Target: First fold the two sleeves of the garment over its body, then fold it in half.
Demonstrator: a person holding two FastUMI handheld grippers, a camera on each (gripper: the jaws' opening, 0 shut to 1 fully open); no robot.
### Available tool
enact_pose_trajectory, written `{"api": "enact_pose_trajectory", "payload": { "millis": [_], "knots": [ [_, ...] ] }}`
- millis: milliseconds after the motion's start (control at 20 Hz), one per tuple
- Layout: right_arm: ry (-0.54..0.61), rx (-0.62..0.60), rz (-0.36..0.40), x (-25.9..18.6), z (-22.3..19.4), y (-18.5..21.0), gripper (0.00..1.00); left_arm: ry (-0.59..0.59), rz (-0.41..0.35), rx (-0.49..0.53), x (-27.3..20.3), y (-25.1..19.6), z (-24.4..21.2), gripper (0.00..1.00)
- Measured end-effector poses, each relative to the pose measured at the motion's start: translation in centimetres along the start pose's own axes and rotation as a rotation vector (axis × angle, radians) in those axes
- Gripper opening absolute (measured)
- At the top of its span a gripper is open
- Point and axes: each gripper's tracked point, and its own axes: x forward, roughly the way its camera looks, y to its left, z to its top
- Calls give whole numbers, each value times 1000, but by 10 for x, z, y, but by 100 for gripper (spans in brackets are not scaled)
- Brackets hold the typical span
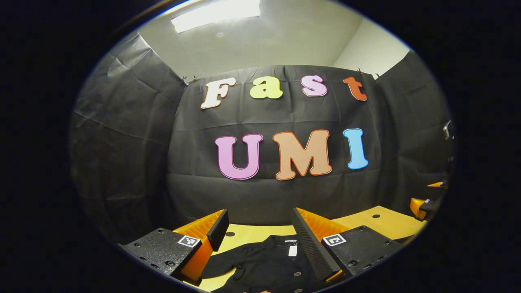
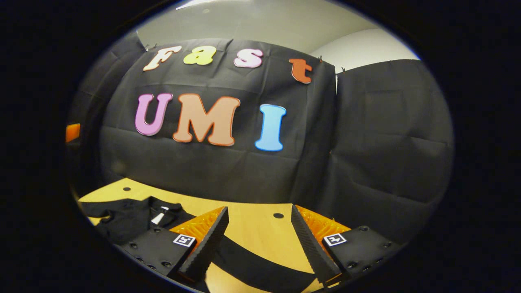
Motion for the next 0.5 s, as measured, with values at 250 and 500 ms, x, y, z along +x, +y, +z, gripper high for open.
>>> {"api": "enact_pose_trajectory", "payload": {
  "millis": [250, 500],
  "knots": [
    [186, -52, -50, 23, -83, -41, 98, 9, 4, 15, 6, -17, -1, 93],
    [329, -74, -51, 33, -148, -58, 98, 26, 5, 34, 9, -34, -5, 94]
  ]
}}
